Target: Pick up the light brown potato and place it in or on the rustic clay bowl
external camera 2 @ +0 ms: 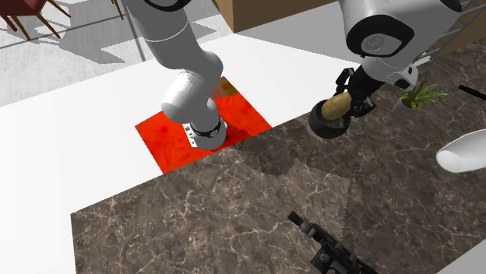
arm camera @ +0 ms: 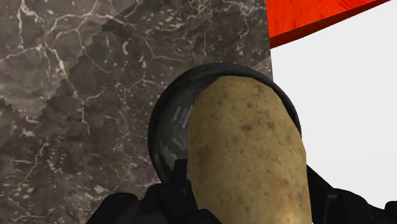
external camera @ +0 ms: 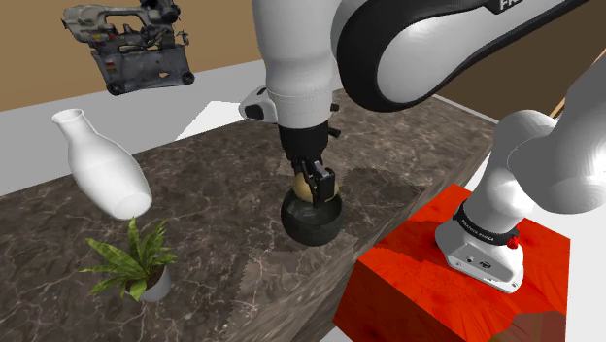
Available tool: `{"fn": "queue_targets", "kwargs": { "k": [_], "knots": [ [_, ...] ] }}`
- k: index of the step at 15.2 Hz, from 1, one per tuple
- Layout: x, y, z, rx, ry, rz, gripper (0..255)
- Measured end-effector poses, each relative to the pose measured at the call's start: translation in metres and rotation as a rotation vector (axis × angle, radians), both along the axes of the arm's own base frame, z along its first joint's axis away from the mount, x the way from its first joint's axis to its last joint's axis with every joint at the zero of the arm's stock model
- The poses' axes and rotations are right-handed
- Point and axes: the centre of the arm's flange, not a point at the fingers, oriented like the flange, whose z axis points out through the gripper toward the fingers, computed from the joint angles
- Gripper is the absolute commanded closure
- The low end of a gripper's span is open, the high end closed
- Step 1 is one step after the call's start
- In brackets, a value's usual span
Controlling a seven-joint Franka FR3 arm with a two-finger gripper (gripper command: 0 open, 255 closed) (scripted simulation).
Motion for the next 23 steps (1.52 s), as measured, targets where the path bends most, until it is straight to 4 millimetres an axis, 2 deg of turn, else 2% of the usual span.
{"fn": "queue_targets", "kwargs": {
  "k": [3,8,9,15,20,23],
  "knots": [
    [0.0,0.0,-0.011,0.0,0.0,0.0,255],
    [0.0,0.0,-0.012,0.0,0.0,0.0,255],
    [0.0,0.0,-0.012,0.0,0.0,0.0,0],
    [0.0,0.0,-0.012,0.0,0.0,0.0,0],
    [0.005,0.003,0.032,0.001,-0.001,0.0,0],
    [0.005,0.004,0.037,0.001,-0.001,0.0,0]
  ]
}}
